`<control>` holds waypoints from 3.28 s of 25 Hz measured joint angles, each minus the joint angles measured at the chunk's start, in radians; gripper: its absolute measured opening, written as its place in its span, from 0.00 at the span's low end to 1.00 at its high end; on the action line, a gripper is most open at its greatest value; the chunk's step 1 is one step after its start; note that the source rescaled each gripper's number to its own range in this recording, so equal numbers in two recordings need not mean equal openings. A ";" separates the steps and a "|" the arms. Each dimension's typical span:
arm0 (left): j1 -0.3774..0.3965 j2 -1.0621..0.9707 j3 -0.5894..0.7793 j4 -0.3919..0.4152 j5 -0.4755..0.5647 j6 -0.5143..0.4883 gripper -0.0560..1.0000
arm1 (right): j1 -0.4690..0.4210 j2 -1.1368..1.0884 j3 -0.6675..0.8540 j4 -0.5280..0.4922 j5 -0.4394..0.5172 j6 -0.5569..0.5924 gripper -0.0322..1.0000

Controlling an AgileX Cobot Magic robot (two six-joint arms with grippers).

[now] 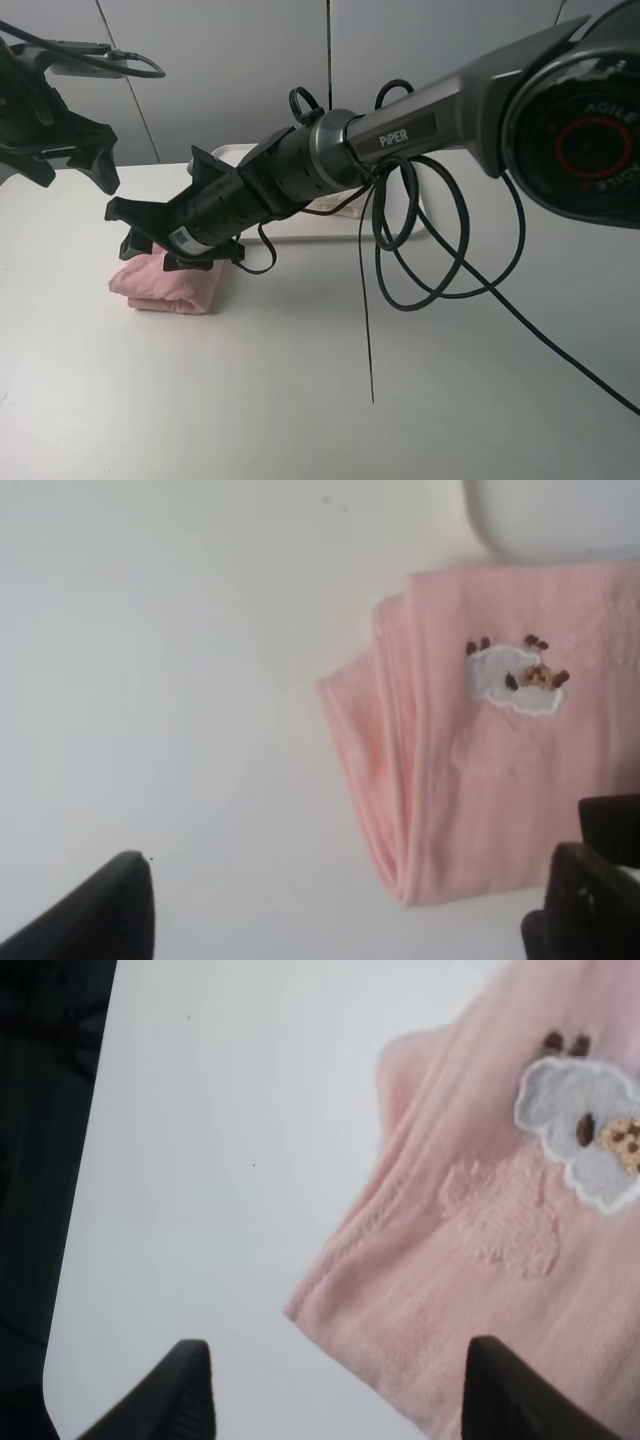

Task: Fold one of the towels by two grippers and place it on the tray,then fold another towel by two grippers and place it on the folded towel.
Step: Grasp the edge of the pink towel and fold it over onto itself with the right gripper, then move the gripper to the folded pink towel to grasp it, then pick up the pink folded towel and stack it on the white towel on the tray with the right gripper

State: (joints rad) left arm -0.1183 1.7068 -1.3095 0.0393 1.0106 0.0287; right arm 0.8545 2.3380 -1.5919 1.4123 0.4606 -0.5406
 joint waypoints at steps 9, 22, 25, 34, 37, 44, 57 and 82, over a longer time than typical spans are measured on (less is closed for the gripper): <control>0.000 0.000 0.000 0.010 0.020 0.000 0.99 | -0.088 0.000 0.000 -0.116 0.084 0.094 0.59; 0.000 0.000 0.000 0.010 0.022 0.000 0.99 | -0.117 0.001 0.000 -0.417 0.035 0.377 0.76; 0.000 0.000 0.000 0.010 0.020 0.000 0.99 | -0.114 0.015 0.000 -0.432 0.032 0.403 0.76; 0.000 0.000 0.000 0.010 0.016 0.000 0.99 | -0.080 0.028 0.000 -0.434 -0.014 0.424 0.76; 0.000 0.000 0.000 0.010 0.016 0.000 0.99 | -0.078 0.033 0.000 -0.432 -0.015 0.426 0.76; 0.000 0.000 0.000 0.010 0.016 0.000 0.99 | -0.063 0.046 0.000 -0.407 -0.027 0.428 0.76; 0.000 0.000 0.000 0.008 0.016 0.000 0.99 | -0.032 0.060 0.000 -0.379 -0.086 0.420 0.44; 0.000 -0.151 0.000 -0.015 0.041 0.000 0.99 | -0.108 -0.009 -0.215 -0.333 0.262 0.268 0.10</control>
State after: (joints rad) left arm -0.1183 1.5555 -1.3095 0.0244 1.0517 0.0284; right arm 0.7462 2.3286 -1.8071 1.0789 0.7221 -0.2727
